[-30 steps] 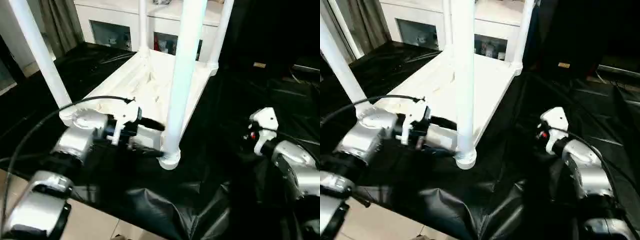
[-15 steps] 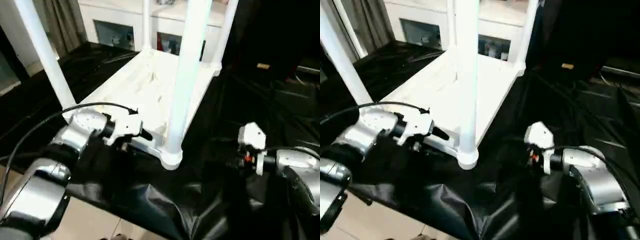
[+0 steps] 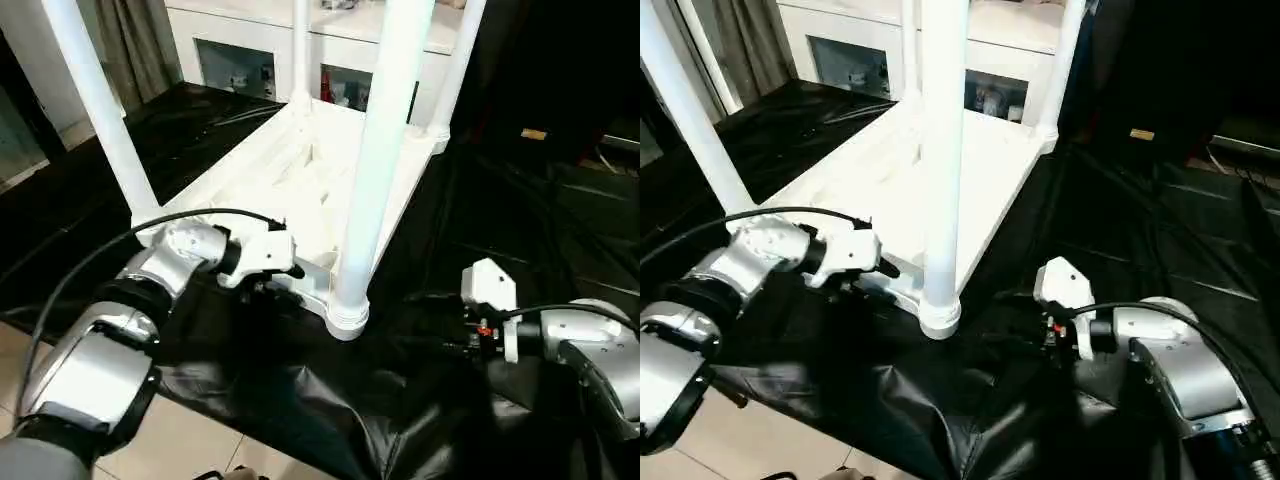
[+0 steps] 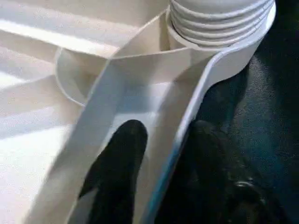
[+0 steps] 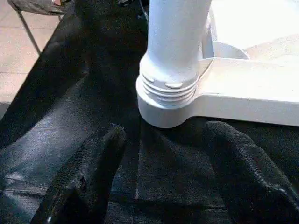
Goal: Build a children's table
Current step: Rotate table base
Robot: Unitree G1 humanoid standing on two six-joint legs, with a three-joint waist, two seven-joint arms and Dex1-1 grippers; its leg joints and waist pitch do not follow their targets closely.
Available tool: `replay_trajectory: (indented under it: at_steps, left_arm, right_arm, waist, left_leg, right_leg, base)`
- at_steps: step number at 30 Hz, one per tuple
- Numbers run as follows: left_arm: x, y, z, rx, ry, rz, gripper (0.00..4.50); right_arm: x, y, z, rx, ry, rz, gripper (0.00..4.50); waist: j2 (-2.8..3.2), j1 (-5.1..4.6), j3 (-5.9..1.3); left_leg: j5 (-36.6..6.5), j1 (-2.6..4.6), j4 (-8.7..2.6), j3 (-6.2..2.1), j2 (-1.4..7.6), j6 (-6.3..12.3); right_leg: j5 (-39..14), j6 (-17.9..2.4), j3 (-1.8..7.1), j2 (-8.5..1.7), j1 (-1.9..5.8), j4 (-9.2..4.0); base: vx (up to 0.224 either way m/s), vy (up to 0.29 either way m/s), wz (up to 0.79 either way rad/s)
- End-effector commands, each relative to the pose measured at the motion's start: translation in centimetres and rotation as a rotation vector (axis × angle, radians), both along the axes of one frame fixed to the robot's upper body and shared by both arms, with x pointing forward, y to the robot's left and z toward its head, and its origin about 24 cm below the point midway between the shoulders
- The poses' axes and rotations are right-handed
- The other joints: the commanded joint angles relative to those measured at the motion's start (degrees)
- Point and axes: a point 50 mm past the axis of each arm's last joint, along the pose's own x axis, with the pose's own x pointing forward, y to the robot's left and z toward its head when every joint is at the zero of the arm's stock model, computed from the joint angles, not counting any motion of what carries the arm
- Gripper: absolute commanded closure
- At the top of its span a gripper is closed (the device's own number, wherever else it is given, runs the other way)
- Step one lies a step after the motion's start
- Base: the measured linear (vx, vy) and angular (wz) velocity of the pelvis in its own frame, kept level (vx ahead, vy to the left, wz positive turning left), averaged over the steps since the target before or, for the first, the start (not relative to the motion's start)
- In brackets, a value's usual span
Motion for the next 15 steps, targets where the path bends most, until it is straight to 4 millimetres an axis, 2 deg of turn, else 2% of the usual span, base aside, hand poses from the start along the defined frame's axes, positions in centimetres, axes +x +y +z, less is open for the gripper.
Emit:
replay_trajectory:
  at_steps: [1,2,4,6,9,10,12,15]
  left_arm:
    - [0.3,-0.1,0.4,-0.013,0.031,0.017,2.83]
    - [0.2,-0.2,0.2,-0.009,0.075,0.010,2.94]
    - [0.1,-0.2,0.2,0.000,0.087,0.001,2.94]
    - [-0.3,-0.4,-0.2,0.046,0.139,-0.047,3.29]
    - [-0.3,-0.6,-0.1,0.040,0.154,-0.054,3.42]
    - [-0.3,-0.8,-0.1,0.034,0.163,-0.058,3.61]
    - [-0.3,-1.0,-0.2,0.029,0.201,-0.048,3.67]
    - [-0.5,-0.5,-0.7,0.077,0.266,-0.019,3.86]
  right_arm:
    - [-0.1,0.3,0.4,-0.015,-0.020,0.014,1.43]
    - [-0.1,0.2,0.3,-0.022,-0.018,0.016,1.43]
    - [-0.1,0.2,0.3,-0.025,-0.017,0.018,1.43]
    - [0.1,0.3,0.2,-0.032,-0.024,0.017,1.43]
    - [0.3,0.3,0.3,-0.028,-0.033,0.003,1.43]
    - [0.5,0.2,0.4,-0.027,-0.040,-0.006,1.43]
    - [0.8,0.2,0.4,-0.031,-0.055,-0.031,1.43]
    - [1.2,-0.1,0.1,-0.049,-0.074,-0.075,1.43]
  waist:
    - [-0.25,0.19,-4.24]
    - [-0.45,0.22,-4.17]
    - [-0.44,0.31,-4.17]
    - [-0.52,0.30,-4.18]
    - [-0.67,0.27,-4.23]
    - [-0.59,0.28,-4.21]
    - [-0.31,0.34,-4.22]
    - [-0.37,0.11,-4.15]
  left_leg:
    - [-13.11,0.83,-3.79,-1.11,2.10,1.60]
    - [-13.07,0.89,-3.81,-1.03,2.07,1.67]
    - [-13.06,0.85,-3.82,-1.07,2.13,1.73]
    - [-12.63,0.80,-3.84,-1.10,2.16,1.84]
    - [-11.97,0.71,-3.74,-1.06,2.09,2.20]
    - [-11.84,0.72,-3.76,-1.06,2.10,2.25]
    - [-11.74,0.80,-3.72,-1.04,2.09,2.17]
    - [-12.13,0.81,-3.81,-1.05,2.10,1.66]
  right_leg:
    - [-10.94,-13.84,2.07,-3.69,2.91,-4.22]
    - [-11.51,-13.97,2.05,-3.68,2.87,-4.28]
    - [-11.98,-14.10,2.07,-3.80,2.88,-4.33]
    - [-11.43,-14.05,2.08,-3.79,2.92,-4.23]
    - [-10.24,-14.30,2.09,-3.83,3.05,-4.12]
    - [-10.28,-14.37,2.08,-3.83,3.04,-4.10]
    - [-10.48,-14.60,2.07,-3.85,2.99,-4.12]
    - [-11.05,-14.74,2.09,-3.87,2.95,-4.18]
  base:
    - [0.000,0.000,0.00]
    - [0.000,0.000,0.00]
    - [0.000,0.000,0.00]
    - [0.000,0.000,0.00]
    - [0.000,0.000,0.00]
    - [0.000,0.000,0.00]
    - [0.000,0.000,0.00]
    - [0.000,0.000,0.00]
